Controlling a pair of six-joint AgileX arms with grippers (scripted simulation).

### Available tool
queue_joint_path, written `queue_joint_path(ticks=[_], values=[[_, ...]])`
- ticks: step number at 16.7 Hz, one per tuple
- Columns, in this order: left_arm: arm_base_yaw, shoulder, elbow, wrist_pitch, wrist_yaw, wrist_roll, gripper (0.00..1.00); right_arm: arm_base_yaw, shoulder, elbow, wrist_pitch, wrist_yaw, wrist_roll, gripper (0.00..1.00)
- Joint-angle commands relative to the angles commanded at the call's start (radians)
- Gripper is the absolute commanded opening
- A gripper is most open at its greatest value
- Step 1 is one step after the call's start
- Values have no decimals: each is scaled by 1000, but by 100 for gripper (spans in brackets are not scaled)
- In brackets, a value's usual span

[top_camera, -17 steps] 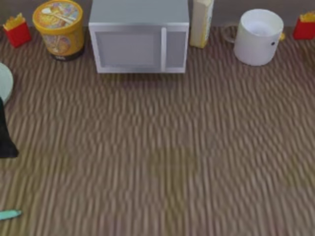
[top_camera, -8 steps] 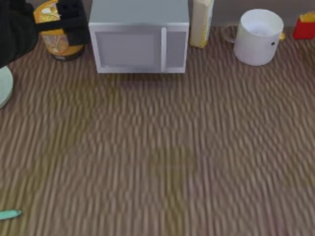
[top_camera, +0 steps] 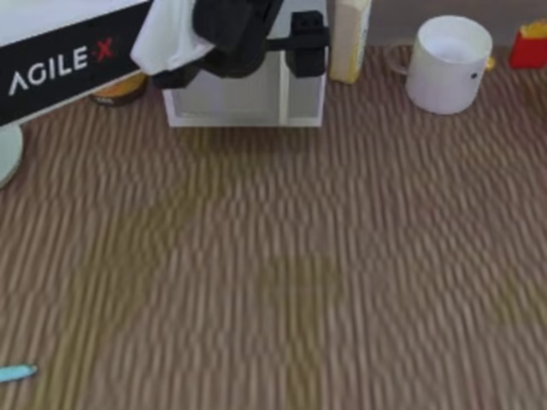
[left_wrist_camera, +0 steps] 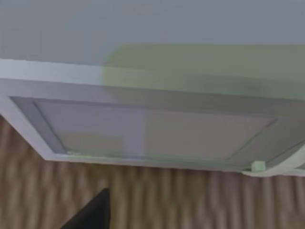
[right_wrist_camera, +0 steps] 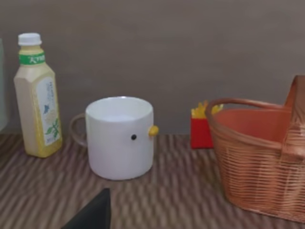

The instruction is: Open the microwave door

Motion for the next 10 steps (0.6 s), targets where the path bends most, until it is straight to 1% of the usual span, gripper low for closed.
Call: queue_joint_path(ticks=[4, 10], values=[[-50, 155, 128, -47, -28, -43, 100, 0, 0, 0, 0, 0, 0, 100], [-50, 167, 135, -49, -29, -45, 100, 0, 0, 0, 0, 0, 0, 100]])
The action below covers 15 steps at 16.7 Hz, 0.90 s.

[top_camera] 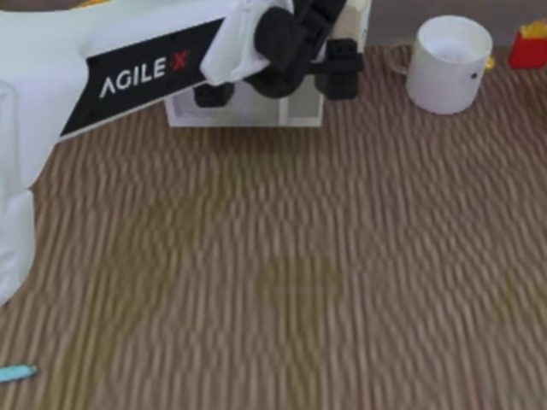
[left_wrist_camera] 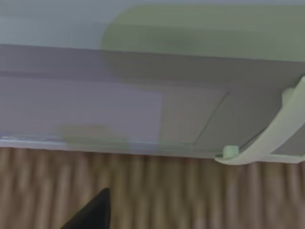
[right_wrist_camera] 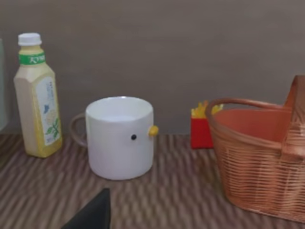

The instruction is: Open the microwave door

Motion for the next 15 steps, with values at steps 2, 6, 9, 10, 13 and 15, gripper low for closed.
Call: queue_joint_path(ticks=[2, 6, 9, 10, 13, 15], values=[[3, 17, 14, 11, 3, 6, 100, 0, 0, 0, 0, 0, 0, 100], [36, 159, 93, 74, 24, 36, 100, 0, 0, 0, 0, 0, 0, 100], [56, 224, 134, 111, 37, 54, 100, 0, 0, 0, 0, 0, 0, 100], [57, 226, 135, 112, 37, 54, 100, 0, 0, 0, 0, 0, 0, 100], [57, 226, 135, 112, 37, 54, 100, 0, 0, 0, 0, 0, 0, 100], [57, 226, 135, 112, 37, 54, 85, 0, 0, 0, 0, 0, 0, 100]])
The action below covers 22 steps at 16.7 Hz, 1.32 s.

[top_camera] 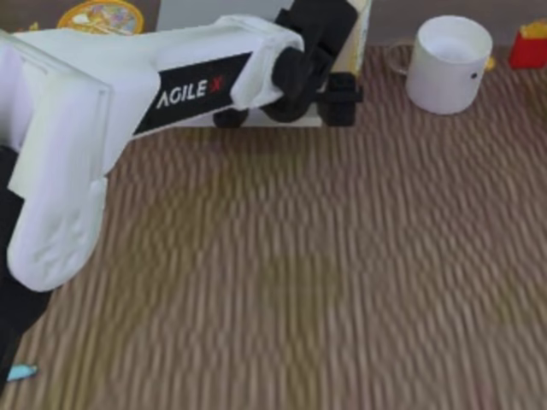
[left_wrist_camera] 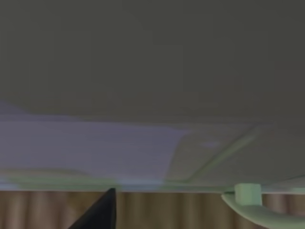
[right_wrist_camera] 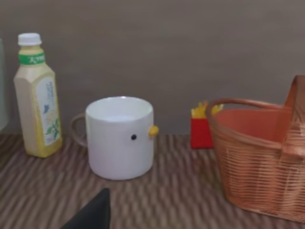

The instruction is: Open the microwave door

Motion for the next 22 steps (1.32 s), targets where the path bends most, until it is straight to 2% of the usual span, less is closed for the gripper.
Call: queue_joint_path(ticks=[11, 19, 20, 22], values=[[0, 0, 0, 0, 0, 0, 2, 0, 0, 0, 0, 0, 0, 100], [0, 0, 0, 0, 0, 0, 0, 0, 0, 0, 0, 0, 0, 100], [-36, -27, -55, -8, 13, -2, 0, 0, 0, 0, 0, 0, 0, 100], [-38, -38, -73, 3, 4, -3, 0, 0, 0, 0, 0, 0, 0, 100]])
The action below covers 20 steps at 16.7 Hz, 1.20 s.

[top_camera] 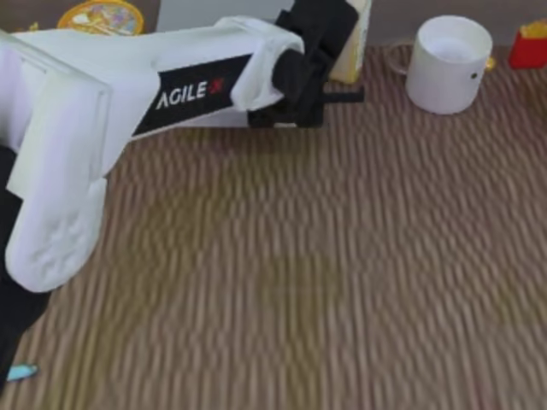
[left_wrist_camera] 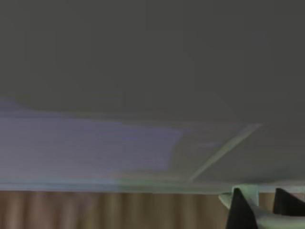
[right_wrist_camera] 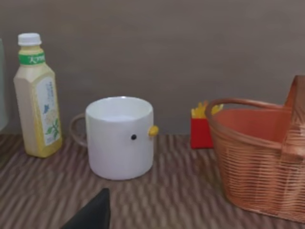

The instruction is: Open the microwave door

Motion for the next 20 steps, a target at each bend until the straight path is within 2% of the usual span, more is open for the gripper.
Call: queue_joint_path(ticks=[4, 20], values=[[6, -56, -92, 55, -24, -24, 0, 0, 0, 0, 0, 0, 0, 100], [6, -59, -95, 57, -24, -25, 0, 0, 0, 0, 0, 0, 0, 100]])
